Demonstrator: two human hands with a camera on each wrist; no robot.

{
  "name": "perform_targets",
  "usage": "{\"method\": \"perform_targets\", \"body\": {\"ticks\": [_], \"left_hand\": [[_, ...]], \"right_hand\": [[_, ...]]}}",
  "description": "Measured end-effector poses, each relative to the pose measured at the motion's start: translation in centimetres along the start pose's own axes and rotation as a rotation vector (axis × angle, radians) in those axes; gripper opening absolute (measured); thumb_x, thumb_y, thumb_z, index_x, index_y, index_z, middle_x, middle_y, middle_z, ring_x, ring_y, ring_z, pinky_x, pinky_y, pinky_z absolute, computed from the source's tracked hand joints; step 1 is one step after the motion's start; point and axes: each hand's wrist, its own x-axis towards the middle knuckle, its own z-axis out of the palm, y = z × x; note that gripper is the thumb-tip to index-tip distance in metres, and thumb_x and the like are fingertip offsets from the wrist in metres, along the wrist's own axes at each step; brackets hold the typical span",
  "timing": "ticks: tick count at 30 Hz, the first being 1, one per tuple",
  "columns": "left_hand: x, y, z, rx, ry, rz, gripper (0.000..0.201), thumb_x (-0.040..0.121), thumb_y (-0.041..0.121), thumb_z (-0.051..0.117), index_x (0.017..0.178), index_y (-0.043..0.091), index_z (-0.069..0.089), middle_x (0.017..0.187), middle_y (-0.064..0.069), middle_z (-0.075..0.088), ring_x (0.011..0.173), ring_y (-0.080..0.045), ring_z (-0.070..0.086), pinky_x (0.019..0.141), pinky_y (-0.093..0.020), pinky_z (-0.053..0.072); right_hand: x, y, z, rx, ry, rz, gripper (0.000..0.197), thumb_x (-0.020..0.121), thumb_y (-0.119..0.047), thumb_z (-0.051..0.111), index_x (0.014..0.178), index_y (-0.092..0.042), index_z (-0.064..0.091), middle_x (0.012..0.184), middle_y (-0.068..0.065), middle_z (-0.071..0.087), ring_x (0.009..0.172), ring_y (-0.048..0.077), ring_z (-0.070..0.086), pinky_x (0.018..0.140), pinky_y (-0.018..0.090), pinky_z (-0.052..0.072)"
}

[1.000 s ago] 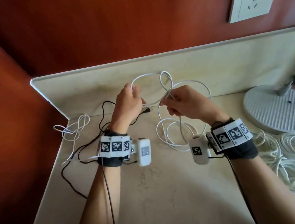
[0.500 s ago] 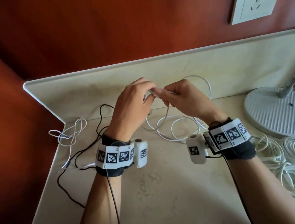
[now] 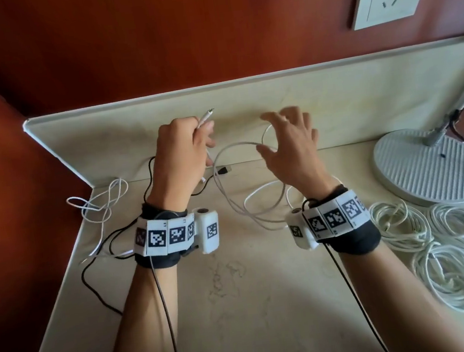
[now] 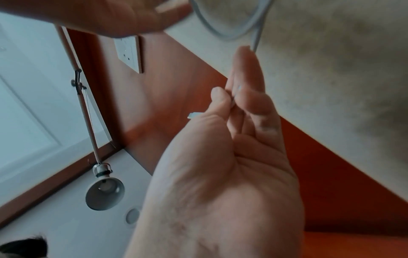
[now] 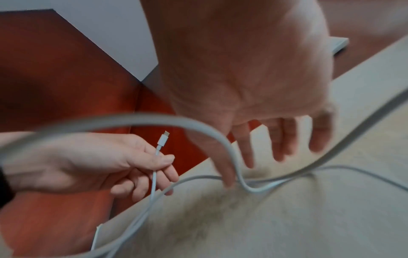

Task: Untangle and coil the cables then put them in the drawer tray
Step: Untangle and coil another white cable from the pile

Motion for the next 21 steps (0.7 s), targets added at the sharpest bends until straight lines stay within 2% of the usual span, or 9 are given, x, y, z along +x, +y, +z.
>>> {"method": "perform_targets", "body": {"ticks": [1, 3, 6, 9, 12, 15, 17, 18, 21], "left_hand": [[-0.1, 0.2, 0.2, -0.074, -0.026, -0.013, 0.031, 0.106, 0.026, 0.055, 0.09, 0.007, 0.072, 0.076, 0.002, 0.075, 0.045, -0.013, 0.067, 0.045, -0.04, 0.056], [-0.3, 0.8, 0.4, -0.182, -0.067, -0.024, 0.03, 0.106, 0.024, 0.056, 0.088, 0.006, 0.072, 0.071, 0.0, 0.075, 0.044, -0.018, 0.067, 0.04, -0.034, 0.05], [-0.3, 1.0, 0.4, -0.273, -0.057, -0.036, 0.032, 0.106, 0.023, 0.057, 0.084, 0.004, 0.07, 0.07, -0.001, 0.076, 0.045, -0.023, 0.068, 0.041, -0.028, 0.047], [0.1, 0.5, 0.1, -0.433, 0.017, -0.07, 0.033, 0.107, 0.022, 0.054, 0.087, 0.002, 0.07, 0.073, -0.007, 0.076, 0.052, -0.029, 0.071, 0.046, -0.03, 0.05], [0.7, -0.2, -0.6, -0.632, 0.152, -0.109, 0.032, 0.109, 0.016, 0.048, 0.093, -0.003, 0.067, 0.081, -0.014, 0.076, 0.06, -0.03, 0.073, 0.055, -0.03, 0.056], [1.3, -1.5, -1.3, -0.652, 0.243, -0.074, 0.024, 0.107, 0.008, 0.048, 0.109, -0.009, 0.065, 0.098, -0.021, 0.073, 0.083, -0.028, 0.077, 0.078, -0.032, 0.061], [1.6, -2.7, -1.6, -0.549, 0.195, -0.051, 0.023, 0.104, 0.005, 0.053, 0.123, -0.005, 0.062, 0.115, -0.017, 0.071, 0.1, -0.022, 0.074, 0.095, -0.037, 0.059], [1.7, -3.3, -1.7, -0.439, 0.13, -0.064, 0.029, 0.102, 0.008, 0.059, 0.131, 0.003, 0.061, 0.125, -0.011, 0.069, 0.106, -0.017, 0.071, 0.101, -0.039, 0.056], [1.3, -3.4, -1.5, -0.129, -0.17, -0.144, 0.063, 0.095, 0.018, 0.07, 0.152, 0.025, 0.044, 0.153, 0.004, 0.05, 0.114, -0.008, 0.065, 0.108, -0.039, 0.05]], "right_hand": [[-0.2, -0.5, -0.2, 0.014, 0.004, -0.106, 0.056, 0.089, -0.014, 0.072, 0.142, -0.022, 0.057, 0.144, 0.01, 0.047, 0.133, 0.03, 0.042, 0.108, 0.047, 0.039], [-0.4, -1.6, -0.9, 0.226, -0.021, -0.272, 0.054, 0.084, -0.003, 0.066, 0.136, -0.018, 0.064, 0.136, 0.006, 0.057, 0.123, 0.024, 0.054, 0.103, 0.042, 0.048], [-0.8, -2.4, -1.3, 0.424, -0.2, -0.257, 0.05, 0.086, -0.001, 0.059, 0.133, -0.017, 0.062, 0.115, -0.005, 0.071, 0.102, 0.013, 0.066, 0.09, 0.04, 0.055], [-1.3, -2.5, -1.4, 0.5, -0.343, -0.295, 0.042, 0.096, -0.011, 0.057, 0.137, -0.02, 0.055, 0.085, -0.006, 0.076, 0.079, 0.015, 0.071, 0.081, 0.038, 0.058], [-1.3, -2.2, -2.0, 0.463, -0.412, -0.271, 0.022, 0.106, -0.037, 0.058, 0.119, -0.022, 0.067, 0.061, -0.005, 0.064, 0.056, 0.012, 0.055, 0.061, 0.032, 0.047], [-1.3, -1.6, -2.2, 0.396, -0.45, -0.282, 0.028, 0.103, -0.045, 0.06, 0.093, -0.022, 0.073, 0.055, 0.0, 0.04, 0.052, 0.014, 0.032, 0.052, 0.027, 0.03], [-1.1, -1.4, -2.0, 0.371, -0.433, -0.272, 0.033, 0.102, -0.042, 0.061, 0.08, -0.021, 0.073, 0.055, 0.001, 0.034, 0.051, 0.014, 0.027, 0.049, 0.023, 0.025], [-1.0, -1.3, -1.9, 0.377, -0.403, -0.261, 0.036, 0.103, -0.039, 0.062, 0.075, -0.019, 0.072, 0.054, 0.0, 0.032, 0.05, 0.014, 0.025, 0.048, 0.021, 0.024], [-0.8, -1.3, -1.7, 0.457, -0.255, -0.216, 0.04, 0.105, -0.032, 0.06, 0.071, -0.012, 0.065, 0.051, -0.008, 0.028, 0.047, 0.011, 0.023, 0.047, 0.016, 0.023]]}}
